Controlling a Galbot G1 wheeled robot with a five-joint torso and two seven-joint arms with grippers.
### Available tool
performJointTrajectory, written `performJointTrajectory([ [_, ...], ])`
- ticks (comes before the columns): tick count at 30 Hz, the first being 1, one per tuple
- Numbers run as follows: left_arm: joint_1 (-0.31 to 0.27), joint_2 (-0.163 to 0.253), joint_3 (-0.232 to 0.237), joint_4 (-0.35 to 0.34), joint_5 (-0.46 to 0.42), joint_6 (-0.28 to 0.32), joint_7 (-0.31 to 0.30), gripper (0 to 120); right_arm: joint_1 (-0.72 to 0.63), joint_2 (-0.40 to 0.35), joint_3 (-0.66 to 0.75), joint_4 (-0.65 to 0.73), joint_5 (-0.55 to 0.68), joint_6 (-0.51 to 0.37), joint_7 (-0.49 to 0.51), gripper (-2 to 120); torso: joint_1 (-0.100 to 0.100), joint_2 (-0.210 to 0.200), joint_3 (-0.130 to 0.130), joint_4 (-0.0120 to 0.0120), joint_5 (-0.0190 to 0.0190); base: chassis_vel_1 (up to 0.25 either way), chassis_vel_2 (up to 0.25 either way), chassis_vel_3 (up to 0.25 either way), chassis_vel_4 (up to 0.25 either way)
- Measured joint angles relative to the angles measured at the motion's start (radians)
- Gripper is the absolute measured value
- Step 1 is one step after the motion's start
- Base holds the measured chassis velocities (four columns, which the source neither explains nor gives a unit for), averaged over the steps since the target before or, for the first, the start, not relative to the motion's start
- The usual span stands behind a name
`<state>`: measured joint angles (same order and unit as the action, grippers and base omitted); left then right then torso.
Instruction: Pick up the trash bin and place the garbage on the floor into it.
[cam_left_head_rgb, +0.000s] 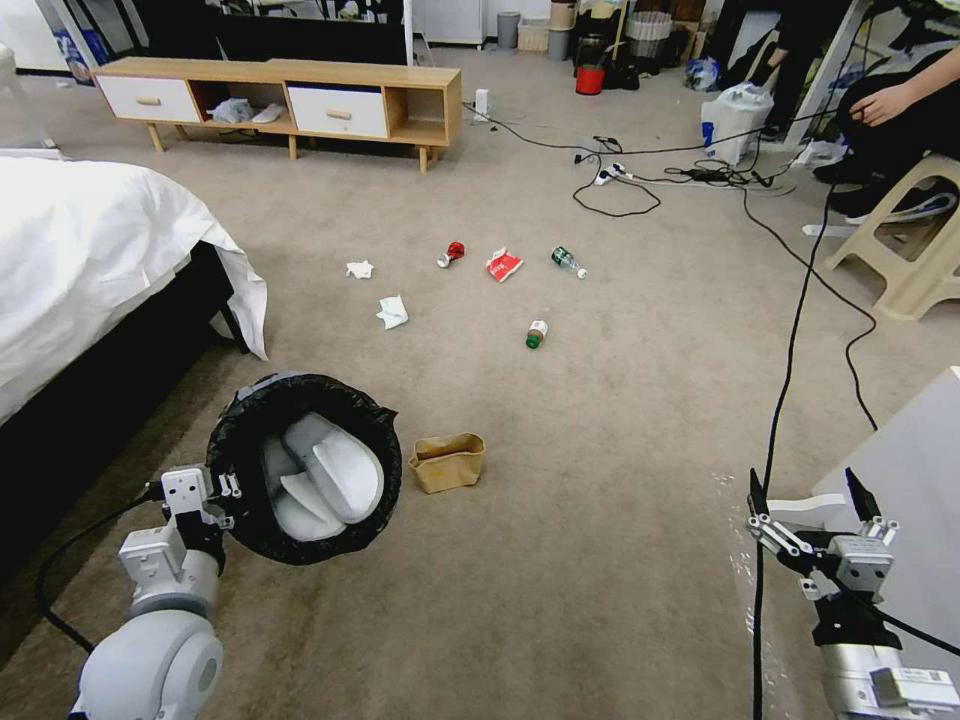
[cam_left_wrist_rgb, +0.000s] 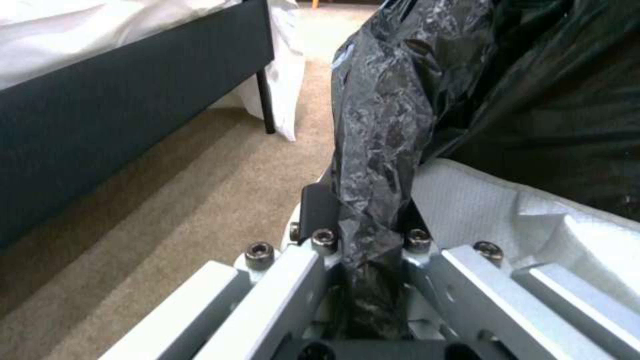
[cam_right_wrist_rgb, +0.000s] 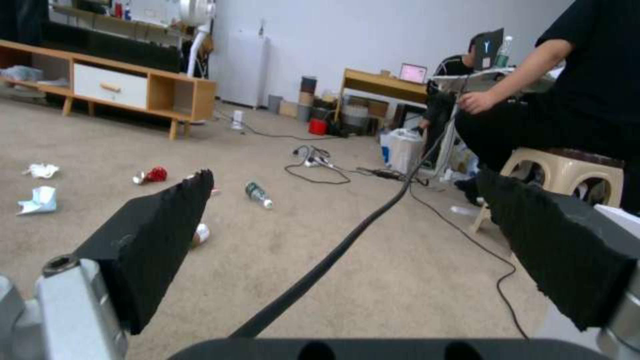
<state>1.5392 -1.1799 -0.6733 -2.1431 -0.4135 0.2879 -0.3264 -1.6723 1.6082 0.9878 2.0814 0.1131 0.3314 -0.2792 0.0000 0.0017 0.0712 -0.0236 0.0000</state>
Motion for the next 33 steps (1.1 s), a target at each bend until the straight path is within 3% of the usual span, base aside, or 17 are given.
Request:
performJointTrajectory([
  [33, 0.002, -0.002, -0.022, 0.004, -0.007, 0.0, -0.003, 1, 0.006, 0.0, 0.002, -0.011, 0.002, -0.006, -0.014, 100, 0.0, 0.0, 0.0, 0.0, 0.0, 0.0, 0.0, 0.0, 0.0],
])
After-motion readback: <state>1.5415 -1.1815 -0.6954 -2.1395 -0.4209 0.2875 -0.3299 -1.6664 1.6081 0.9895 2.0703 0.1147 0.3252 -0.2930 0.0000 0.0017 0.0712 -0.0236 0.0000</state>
